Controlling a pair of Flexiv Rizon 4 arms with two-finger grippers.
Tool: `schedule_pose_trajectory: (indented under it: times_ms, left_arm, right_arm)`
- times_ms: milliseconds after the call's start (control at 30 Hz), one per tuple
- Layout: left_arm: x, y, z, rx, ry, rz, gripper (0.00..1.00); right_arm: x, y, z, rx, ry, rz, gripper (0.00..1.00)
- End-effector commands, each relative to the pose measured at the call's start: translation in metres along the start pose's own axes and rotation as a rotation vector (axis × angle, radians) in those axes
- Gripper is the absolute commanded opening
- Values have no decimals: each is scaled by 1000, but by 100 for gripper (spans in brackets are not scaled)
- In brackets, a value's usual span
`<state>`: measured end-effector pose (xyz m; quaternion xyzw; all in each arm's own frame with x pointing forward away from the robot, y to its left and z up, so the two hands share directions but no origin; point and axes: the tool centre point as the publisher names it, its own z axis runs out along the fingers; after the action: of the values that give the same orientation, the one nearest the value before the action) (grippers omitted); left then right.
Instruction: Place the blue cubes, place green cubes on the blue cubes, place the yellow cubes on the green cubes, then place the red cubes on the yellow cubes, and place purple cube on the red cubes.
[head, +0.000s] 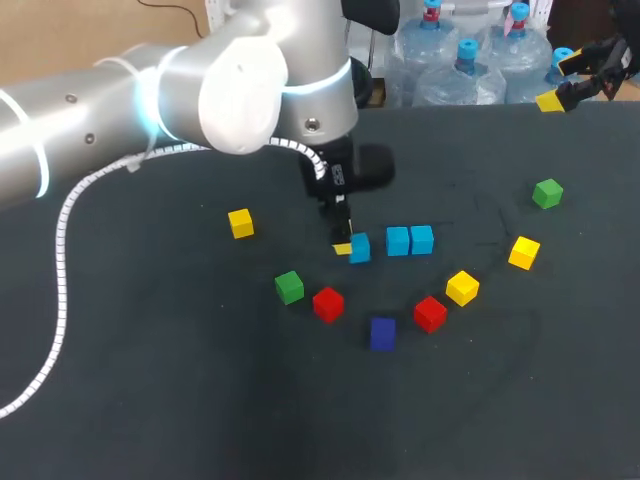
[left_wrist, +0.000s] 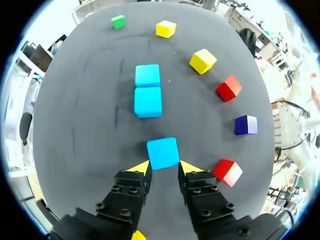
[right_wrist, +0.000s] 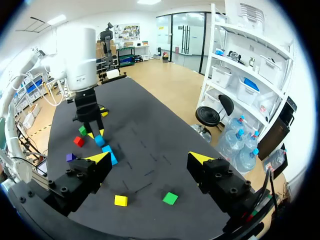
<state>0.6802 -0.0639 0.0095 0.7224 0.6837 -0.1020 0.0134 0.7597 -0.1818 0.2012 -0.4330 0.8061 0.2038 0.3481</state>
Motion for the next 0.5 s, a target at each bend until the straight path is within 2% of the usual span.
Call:
schedule_pose_trajectory:
  times_ms: [33,233,500]
  left_arm:
    - [-6,3,0,4,8,30,0]
    - [-11,4,0,6,6,96,0]
    - [-12,10,3,18,17,122,0]
  right_arm:
    - [0,0,0,1,-1,0,100]
    - [0,0,0,1,-1,0,100]
    - [0,0,0,1,-1,0,100]
